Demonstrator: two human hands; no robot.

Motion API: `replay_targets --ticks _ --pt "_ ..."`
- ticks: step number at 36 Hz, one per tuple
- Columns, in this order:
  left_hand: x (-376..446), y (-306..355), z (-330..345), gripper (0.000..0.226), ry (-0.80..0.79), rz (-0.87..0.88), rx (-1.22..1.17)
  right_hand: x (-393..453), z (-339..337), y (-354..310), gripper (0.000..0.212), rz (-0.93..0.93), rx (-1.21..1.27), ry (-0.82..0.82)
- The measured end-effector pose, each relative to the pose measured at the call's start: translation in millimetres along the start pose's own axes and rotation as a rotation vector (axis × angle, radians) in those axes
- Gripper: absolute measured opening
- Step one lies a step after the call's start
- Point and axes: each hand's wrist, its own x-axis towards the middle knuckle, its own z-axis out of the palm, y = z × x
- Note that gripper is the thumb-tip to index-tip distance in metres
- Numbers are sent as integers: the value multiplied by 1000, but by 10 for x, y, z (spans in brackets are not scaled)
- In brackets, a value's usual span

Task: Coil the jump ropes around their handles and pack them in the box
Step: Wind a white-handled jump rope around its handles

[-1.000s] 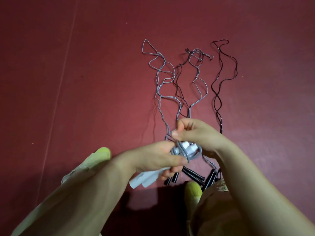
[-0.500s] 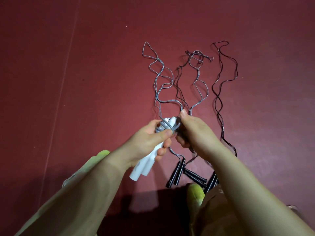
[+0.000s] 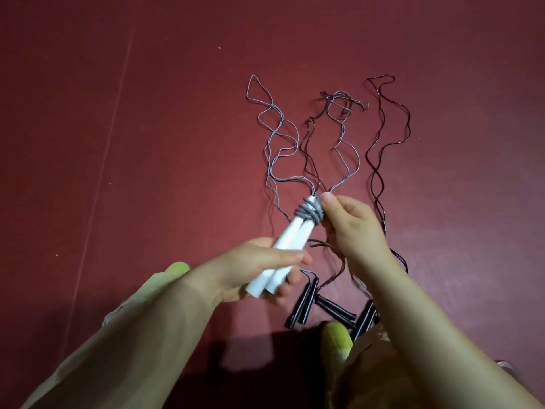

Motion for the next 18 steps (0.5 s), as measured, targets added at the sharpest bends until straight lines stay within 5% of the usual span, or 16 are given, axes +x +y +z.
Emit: replay_targets --ticks 5,9,18 --pt "84 -1 -27 9 191 -5 127 -38 126 55 44 72 -7 -25" --pt "151 -34 -83 20 332 3 316 -46 195 78 52 184 -57 -50" --pt "182 -127 -77 22 750 93 1239 -104 266 68 44 361 -153 -185"
